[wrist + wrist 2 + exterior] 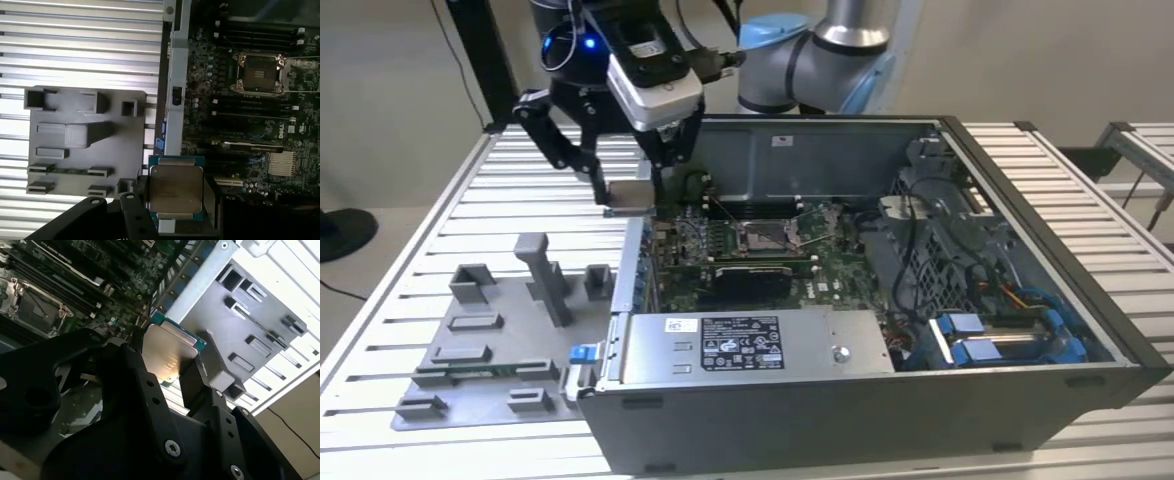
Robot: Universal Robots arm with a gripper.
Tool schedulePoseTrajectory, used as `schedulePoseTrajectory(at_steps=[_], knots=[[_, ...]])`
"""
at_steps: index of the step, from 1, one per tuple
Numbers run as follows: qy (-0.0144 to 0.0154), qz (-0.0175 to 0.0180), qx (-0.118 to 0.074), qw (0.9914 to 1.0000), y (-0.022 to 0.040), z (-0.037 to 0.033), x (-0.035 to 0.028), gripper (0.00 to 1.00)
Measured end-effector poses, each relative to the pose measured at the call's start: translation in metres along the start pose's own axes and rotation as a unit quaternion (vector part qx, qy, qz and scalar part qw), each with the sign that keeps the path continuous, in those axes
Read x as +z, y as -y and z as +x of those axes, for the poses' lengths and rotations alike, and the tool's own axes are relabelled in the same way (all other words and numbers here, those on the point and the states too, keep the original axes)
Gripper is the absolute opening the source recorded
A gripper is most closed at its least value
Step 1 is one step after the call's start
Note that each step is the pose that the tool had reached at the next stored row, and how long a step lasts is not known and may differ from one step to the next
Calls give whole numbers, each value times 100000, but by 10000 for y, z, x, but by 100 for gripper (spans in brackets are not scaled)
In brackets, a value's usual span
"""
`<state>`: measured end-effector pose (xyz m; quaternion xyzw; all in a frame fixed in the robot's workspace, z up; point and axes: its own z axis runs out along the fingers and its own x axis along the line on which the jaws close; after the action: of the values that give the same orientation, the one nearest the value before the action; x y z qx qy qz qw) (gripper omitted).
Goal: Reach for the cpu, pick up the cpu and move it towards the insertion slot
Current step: 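Pick up the cpu and move it towards the insertion slot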
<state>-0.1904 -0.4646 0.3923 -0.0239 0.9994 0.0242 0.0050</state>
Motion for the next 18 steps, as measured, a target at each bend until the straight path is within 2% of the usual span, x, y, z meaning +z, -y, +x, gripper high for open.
schedulePoseTrajectory(at_steps=[18], knots=[[-46,-3,9,100000,39,-819,7,0]])
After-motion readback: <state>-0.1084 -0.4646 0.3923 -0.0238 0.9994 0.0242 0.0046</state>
